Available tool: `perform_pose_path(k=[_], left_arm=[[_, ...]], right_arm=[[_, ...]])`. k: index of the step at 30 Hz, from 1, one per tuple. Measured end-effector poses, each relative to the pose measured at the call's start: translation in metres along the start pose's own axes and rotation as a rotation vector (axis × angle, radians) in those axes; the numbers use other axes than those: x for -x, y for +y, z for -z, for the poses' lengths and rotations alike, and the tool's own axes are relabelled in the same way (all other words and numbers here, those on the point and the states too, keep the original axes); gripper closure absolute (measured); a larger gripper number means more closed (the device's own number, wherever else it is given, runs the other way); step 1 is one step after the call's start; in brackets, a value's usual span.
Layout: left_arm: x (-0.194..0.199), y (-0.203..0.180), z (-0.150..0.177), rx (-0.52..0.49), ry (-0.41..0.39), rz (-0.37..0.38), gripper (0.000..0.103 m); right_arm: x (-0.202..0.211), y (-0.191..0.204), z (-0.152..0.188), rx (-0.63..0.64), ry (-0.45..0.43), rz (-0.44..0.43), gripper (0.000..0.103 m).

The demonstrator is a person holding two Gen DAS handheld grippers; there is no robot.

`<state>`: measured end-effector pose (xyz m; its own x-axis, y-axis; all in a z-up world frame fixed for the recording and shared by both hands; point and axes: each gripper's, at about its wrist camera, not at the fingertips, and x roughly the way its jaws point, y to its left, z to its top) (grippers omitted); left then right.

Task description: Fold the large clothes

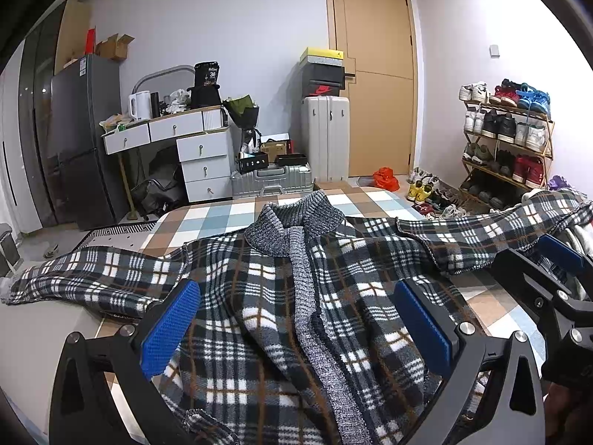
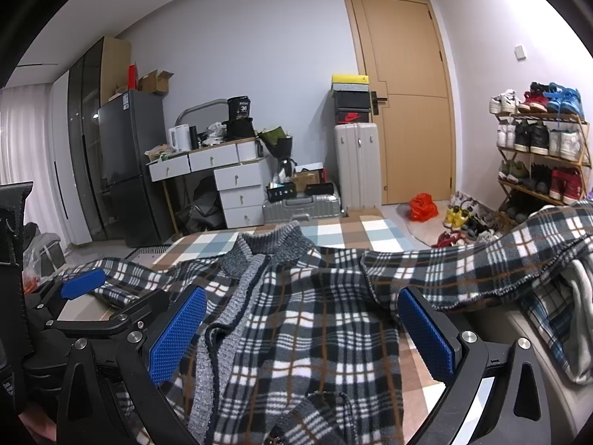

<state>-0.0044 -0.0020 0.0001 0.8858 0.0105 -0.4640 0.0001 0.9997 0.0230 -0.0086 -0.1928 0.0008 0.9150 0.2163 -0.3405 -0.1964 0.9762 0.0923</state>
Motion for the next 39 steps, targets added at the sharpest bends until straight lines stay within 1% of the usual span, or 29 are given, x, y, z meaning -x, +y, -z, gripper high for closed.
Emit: perform_pose_path(k=[18,26,28,30,33,35,36,37,39], left_arm=[[0.000,0.000,0.001,-0.004,0.004,0.001,0.001],[0.000,-0.001,0.001,-0.009,0.009,0.013,0.001],[0.001,-0.002,0.001,-0.014,0.009,0.012,0.001],[0.001,-0.003,0.001,-0.019,0.013,0.017,0.001],[0.002,-0.004,0.001,-0.022,0.017,0.034,0.001],[0.003,-0.006,0.001,-0.025,0.017,0.047,0.001],[0.003,-0.007,0.001,-0.029,0.017,0.050,0.001],[0.003,-0.009,0.002,-0.033,0.017,0.052,0.001],[0.002,-0.012,0.002,-0.041,0.021,0.058,0.001]], right_arm=[[0.000,0.000,0.000,-0.003,-0.001,0.006,0.000],[-0.001,-0.013,-0.003,-0.046,-0.002,0.024,0.000],[-0.001,-0.025,-0.008,-0.083,0.007,0.030,0.000],[0.001,-0.043,-0.016,-0.152,0.015,0.033,0.000],[0.009,-0.091,-0.029,-0.275,0.044,0.040,0.000],[0.016,-0.119,-0.037,-0.304,0.053,0.086,0.000],[0.022,-0.141,-0.043,-0.320,0.060,0.123,0.000],[0.026,-0.156,-0.046,-0.327,0.067,0.147,0.000],[0.034,-0.197,-0.055,-0.351,0.104,0.205,0.000]])
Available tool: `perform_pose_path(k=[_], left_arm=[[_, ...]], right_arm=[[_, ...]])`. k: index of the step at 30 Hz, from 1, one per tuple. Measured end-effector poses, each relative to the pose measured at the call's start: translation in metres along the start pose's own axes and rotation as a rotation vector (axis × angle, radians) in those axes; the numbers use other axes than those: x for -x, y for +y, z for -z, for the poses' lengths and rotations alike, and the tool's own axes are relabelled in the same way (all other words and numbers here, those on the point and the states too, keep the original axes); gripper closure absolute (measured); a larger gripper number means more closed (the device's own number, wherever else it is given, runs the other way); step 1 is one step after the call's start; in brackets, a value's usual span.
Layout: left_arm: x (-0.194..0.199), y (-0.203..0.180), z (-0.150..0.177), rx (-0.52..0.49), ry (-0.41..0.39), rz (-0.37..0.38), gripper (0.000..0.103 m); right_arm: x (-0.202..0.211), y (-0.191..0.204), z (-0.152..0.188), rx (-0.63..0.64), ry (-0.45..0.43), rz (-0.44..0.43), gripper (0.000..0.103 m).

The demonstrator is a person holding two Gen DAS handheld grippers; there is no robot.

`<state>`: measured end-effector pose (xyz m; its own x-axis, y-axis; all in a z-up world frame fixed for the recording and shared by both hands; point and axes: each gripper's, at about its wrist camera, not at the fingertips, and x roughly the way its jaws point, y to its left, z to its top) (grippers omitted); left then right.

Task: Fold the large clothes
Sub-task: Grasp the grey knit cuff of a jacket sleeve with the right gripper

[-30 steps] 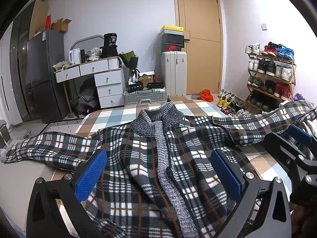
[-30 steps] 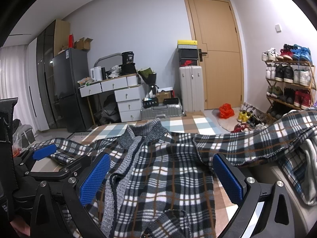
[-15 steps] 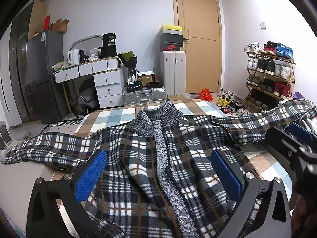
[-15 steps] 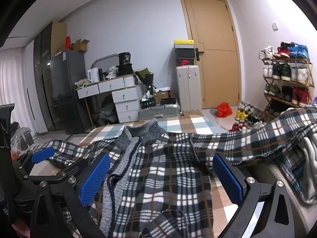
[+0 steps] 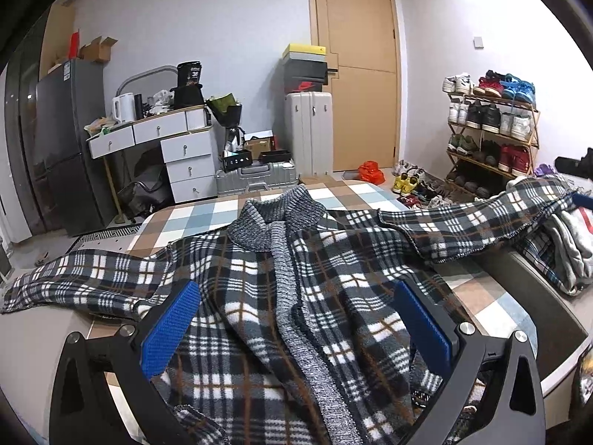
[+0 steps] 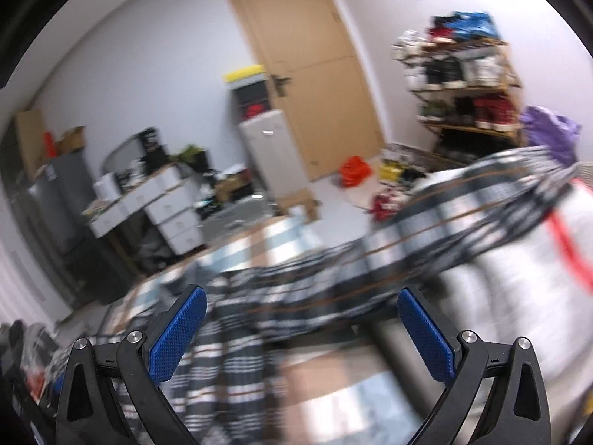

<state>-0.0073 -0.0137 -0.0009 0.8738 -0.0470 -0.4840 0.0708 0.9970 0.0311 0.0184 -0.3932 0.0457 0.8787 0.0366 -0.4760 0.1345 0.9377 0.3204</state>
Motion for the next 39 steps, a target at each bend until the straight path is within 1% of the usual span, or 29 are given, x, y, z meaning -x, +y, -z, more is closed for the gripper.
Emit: perform_pose_path(k=[1,3,5,6,8,9,11,14,15,17,19,20,21,22,23,24,25,26,28,30,31,36,39], left_arm=[[-0.001,-0.001,0.000,-0.001,0.003,0.005,0.001],[-0.003,-0.003,0.001,-0.002,0.013,0.014,0.001],[-0.004,-0.005,0.001,-0.008,0.019,0.020,0.001],[-0.005,-0.006,0.001,-0.014,0.021,0.020,0.001],[-0.006,-0.007,0.002,-0.020,0.025,0.019,0.001],[-0.007,-0.007,0.002,-0.022,0.029,0.019,0.001],[-0.009,-0.007,0.002,-0.020,0.035,0.021,0.001],[-0.009,-0.007,0.002,-0.016,0.039,0.021,0.001],[-0.009,-0.007,0.002,-0.016,0.041,0.022,0.001],[-0.010,-0.007,0.003,-0.019,0.045,0.019,0.001],[-0.012,-0.008,0.003,-0.024,0.049,0.019,0.001],[-0.011,-0.008,0.003,-0.025,0.052,0.021,0.001],[-0.011,-0.007,0.003,-0.025,0.052,0.022,0.001],[-0.011,-0.008,0.003,-0.026,0.051,0.022,0.001],[-0.011,-0.008,0.003,-0.027,0.050,0.021,0.001],[-0.010,-0.008,0.003,-0.028,0.050,0.021,0.001],[-0.011,-0.007,0.003,-0.026,0.050,0.023,0.001],[-0.010,-0.007,0.003,-0.025,0.051,0.023,0.001],[-0.011,-0.007,0.003,-0.027,0.054,0.021,0.001],[-0.011,-0.007,0.002,-0.028,0.056,0.020,0.001],[-0.011,-0.007,0.002,-0.029,0.056,0.019,0.001],[-0.013,-0.005,0.002,-0.022,0.059,0.017,0.001],[-0.014,-0.004,0.002,-0.020,0.061,0.013,0.001]], right_arm=[[0.001,-0.014,-0.007,-0.018,0.014,0.022,0.000],[0.004,-0.055,-0.025,-0.112,0.037,0.064,0.000],[0.011,-0.104,-0.040,-0.267,0.050,0.080,0.000],[0.012,-0.127,-0.047,-0.349,0.060,0.058,0.000],[0.011,-0.157,-0.055,-0.444,0.078,0.022,0.000],[0.010,-0.171,-0.058,-0.486,0.083,0.016,0.000],[0.004,-0.186,-0.062,-0.531,0.114,0.011,0.000],[-0.002,-0.201,-0.070,-0.561,0.134,0.003,0.002],[-0.005,-0.200,-0.073,-0.556,0.145,0.006,0.004],[-0.009,-0.203,-0.078,-0.545,0.150,0.049,0.011],[-0.019,-0.202,-0.084,-0.516,0.167,0.078,0.013],[-0.022,-0.198,-0.087,-0.489,0.179,0.109,0.016],[-0.026,-0.192,-0.089,-0.451,0.191,0.151,0.023],[-0.028,-0.187,-0.091,-0.417,0.202,0.183,0.039],[-0.032,-0.184,-0.093,-0.373,0.218,0.234,0.050],[-0.035,-0.179,-0.093,-0.328,0.234,0.292,0.065],[-0.039,-0.176,-0.093,-0.288,0.239,0.330,0.072],[-0.041,-0.173,-0.093,-0.260,0.238,0.354,0.074],[-0.042,-0.171,-0.092,-0.226,0.231,0.382,0.090],[-0.040,-0.171,-0.094,-0.220,0.219,0.380,0.094],[-0.036,-0.167,-0.096,-0.215,0.197,0.372,0.095],[-0.024,-0.143,-0.117,-0.161,0.089,0.359,0.096],[-0.017,-0.126,-0.137,-0.134,0.020,0.357,0.096]])
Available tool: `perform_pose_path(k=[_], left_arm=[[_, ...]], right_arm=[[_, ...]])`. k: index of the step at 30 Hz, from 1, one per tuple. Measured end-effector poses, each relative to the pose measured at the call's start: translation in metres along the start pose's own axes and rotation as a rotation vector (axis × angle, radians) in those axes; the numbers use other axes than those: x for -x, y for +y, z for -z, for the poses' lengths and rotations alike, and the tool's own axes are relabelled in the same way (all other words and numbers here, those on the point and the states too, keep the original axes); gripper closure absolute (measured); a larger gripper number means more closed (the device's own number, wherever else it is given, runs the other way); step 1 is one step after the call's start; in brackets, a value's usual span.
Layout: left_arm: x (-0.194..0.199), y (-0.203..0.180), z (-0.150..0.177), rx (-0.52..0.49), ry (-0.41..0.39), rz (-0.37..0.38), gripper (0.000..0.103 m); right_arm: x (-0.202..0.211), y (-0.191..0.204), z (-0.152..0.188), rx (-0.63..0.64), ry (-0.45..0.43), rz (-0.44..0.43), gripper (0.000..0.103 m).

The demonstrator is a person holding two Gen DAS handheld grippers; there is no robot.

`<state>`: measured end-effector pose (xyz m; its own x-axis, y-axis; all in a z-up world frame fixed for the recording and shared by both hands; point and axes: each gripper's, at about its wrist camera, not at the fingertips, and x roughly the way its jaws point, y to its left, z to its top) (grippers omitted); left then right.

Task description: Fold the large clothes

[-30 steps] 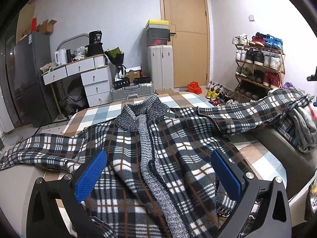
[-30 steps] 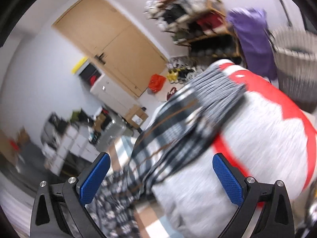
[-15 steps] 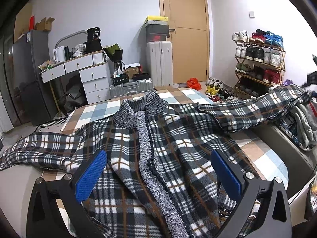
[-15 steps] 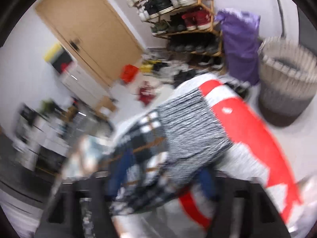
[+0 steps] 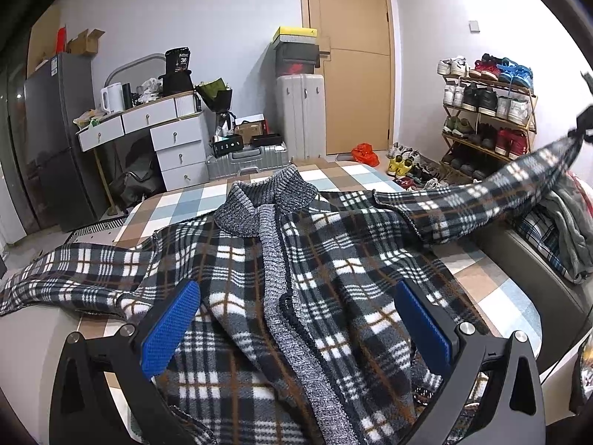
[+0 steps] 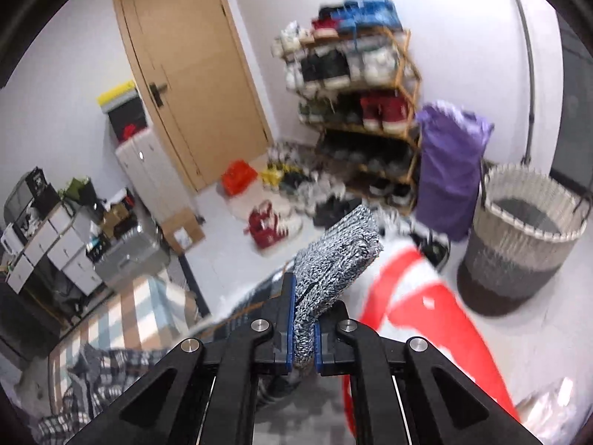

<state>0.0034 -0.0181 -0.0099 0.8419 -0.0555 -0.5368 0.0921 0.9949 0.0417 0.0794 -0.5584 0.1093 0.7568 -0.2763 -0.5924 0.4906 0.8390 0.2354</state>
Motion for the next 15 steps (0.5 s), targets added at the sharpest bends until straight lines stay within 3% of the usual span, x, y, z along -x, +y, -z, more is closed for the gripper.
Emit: perform_pose_path(k=[8,15], left_arm=[[0.003,0.008,0.003,-0.026,-0.017,-0.023,0.001],[0.012,0.031,0.004,0.001,-0.032,-0.041,0.001]], right_arm=[[0.026,0.039,-0.050,0.019,-0.104,0.030,0.096],[0.050,0.099,-0.064,0.082,-0.153,-0.042,0.096]])
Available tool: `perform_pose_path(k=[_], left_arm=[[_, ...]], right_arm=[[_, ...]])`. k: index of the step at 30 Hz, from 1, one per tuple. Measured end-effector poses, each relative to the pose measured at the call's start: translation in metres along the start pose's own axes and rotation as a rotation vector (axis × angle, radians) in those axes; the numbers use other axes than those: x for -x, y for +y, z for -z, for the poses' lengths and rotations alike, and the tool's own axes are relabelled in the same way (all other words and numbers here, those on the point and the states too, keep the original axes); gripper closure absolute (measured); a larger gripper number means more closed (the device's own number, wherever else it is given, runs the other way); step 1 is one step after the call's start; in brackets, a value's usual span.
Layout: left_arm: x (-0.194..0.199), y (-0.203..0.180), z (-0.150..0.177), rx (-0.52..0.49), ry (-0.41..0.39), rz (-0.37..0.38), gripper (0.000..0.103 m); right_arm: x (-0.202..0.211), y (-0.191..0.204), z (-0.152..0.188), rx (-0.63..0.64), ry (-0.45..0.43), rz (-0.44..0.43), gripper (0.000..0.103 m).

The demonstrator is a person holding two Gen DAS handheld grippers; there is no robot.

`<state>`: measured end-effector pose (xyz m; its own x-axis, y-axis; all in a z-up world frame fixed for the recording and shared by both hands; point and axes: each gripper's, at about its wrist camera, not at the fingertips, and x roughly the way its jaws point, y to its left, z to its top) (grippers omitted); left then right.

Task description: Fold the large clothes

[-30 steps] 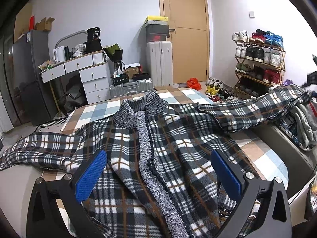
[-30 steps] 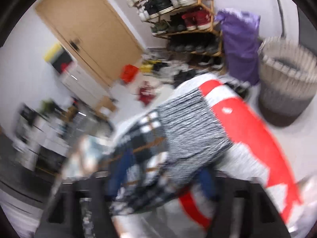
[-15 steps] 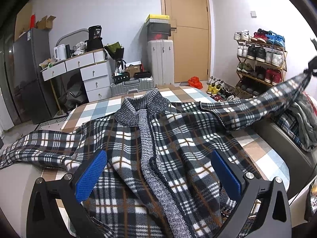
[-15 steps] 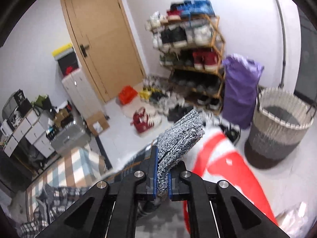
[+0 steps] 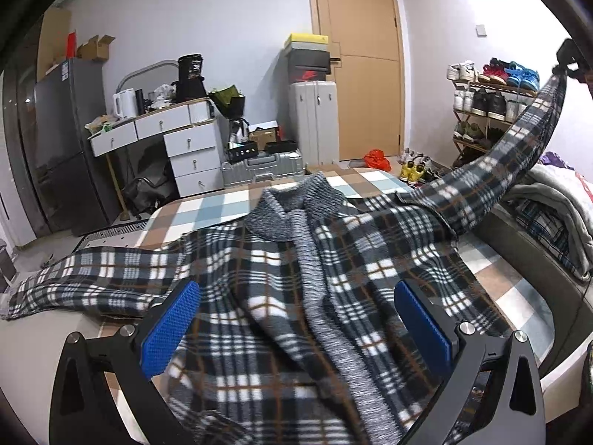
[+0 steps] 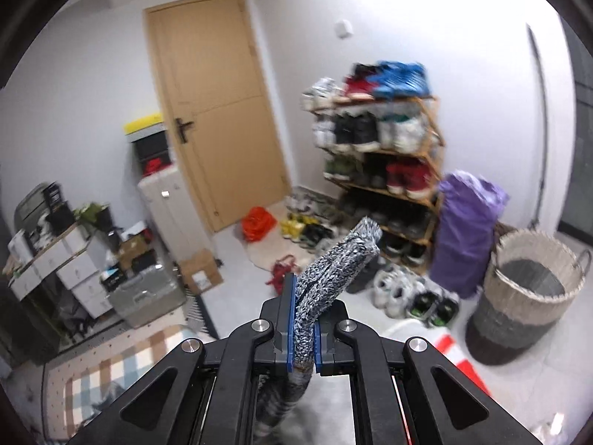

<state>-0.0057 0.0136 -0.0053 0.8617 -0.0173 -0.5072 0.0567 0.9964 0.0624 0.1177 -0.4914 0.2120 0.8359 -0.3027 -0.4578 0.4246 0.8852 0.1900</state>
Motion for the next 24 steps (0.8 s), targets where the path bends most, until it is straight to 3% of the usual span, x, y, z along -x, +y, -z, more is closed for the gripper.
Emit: perform_pose_path(k=[5,12,18,22,24], left_arm=[[0.007,0.022,-0.002,0.043,-0.012,-0.018,0.001],[0.026,0.057,-0.002,0.137,-0.057,-0.047,0.001],[0.043,0.090,0.003,0.187,-0.128,-0.123,0.001],[0.051,0.117,0.001,0.313,-0.159,-0.119,0.001],[0.066,0.129,0.003,0.382,-0.233,-0.135,0.001]], right_arm=[[0.024,0.088,0.012,0.075,0.010,-0.181,0.096],[0.031,0.221,0.067,0.095,0.155,-0.442,0.096],[0.012,0.356,0.162,0.193,0.376,-0.623,0.096],[-0.009,0.430,0.249,0.210,0.538,-0.693,0.096],[-0.014,0.459,0.283,0.237,0.572,-0.728,0.096]])
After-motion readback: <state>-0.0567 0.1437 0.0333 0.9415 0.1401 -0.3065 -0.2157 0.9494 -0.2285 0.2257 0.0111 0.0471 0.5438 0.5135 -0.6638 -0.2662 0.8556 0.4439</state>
